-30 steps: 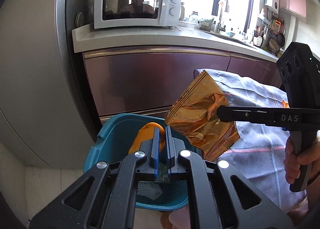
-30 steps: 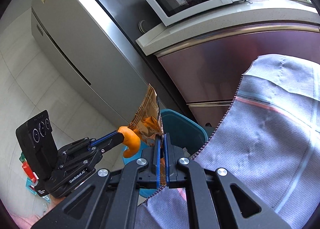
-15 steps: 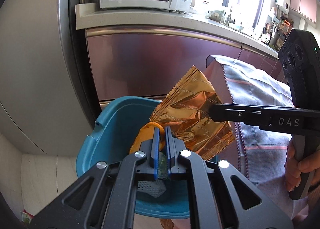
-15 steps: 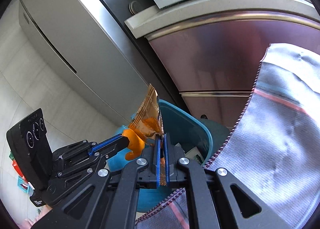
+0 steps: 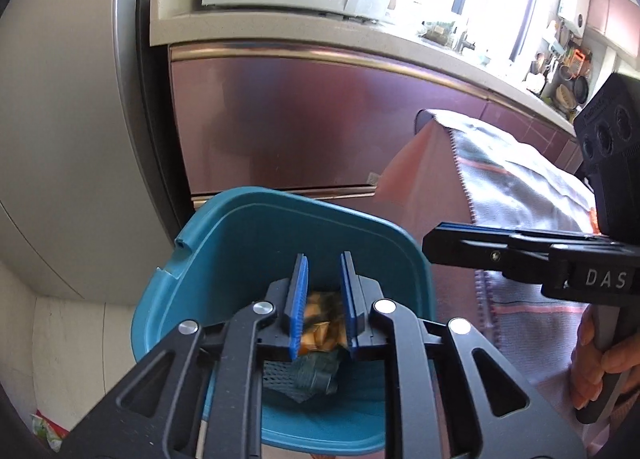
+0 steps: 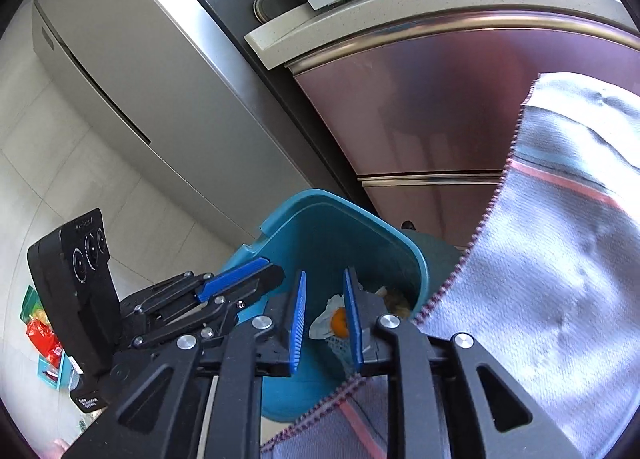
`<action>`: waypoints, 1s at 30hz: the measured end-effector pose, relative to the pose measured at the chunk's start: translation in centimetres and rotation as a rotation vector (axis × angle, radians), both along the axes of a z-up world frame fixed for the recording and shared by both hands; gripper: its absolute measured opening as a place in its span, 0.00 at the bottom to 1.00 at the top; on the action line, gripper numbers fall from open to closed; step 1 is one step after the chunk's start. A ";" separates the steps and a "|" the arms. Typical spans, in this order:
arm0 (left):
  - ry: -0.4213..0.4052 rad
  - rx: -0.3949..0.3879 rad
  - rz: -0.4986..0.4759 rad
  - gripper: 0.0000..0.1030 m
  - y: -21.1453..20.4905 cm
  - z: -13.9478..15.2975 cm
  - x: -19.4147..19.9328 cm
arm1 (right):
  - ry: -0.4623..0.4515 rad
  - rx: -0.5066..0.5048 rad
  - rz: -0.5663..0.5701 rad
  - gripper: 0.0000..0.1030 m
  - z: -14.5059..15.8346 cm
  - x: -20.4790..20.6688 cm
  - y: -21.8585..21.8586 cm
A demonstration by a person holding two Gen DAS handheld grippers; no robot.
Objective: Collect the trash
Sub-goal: 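Move both open tools back over the table trash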
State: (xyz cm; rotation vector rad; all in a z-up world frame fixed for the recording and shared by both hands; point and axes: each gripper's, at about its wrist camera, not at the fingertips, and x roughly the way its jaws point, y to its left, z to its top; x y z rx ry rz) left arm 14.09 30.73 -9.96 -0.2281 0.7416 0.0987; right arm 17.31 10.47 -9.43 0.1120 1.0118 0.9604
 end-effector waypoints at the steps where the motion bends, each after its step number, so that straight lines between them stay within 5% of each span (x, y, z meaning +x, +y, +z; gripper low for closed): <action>1: -0.010 0.006 -0.002 0.19 -0.3 0.3 -0.2 | -0.004 0.005 -0.001 0.20 0.1 -0.1 -0.3; 15: -0.215 0.026 -0.203 0.33 -7.7 6.5 -3.5 | -0.193 0.087 -0.075 0.34 5.3 -4.8 -10.7; 30: -0.230 0.006 -0.593 0.36 -25.3 7.5 -1.6 | -0.265 0.047 -0.439 0.34 6.0 -8.8 -29.7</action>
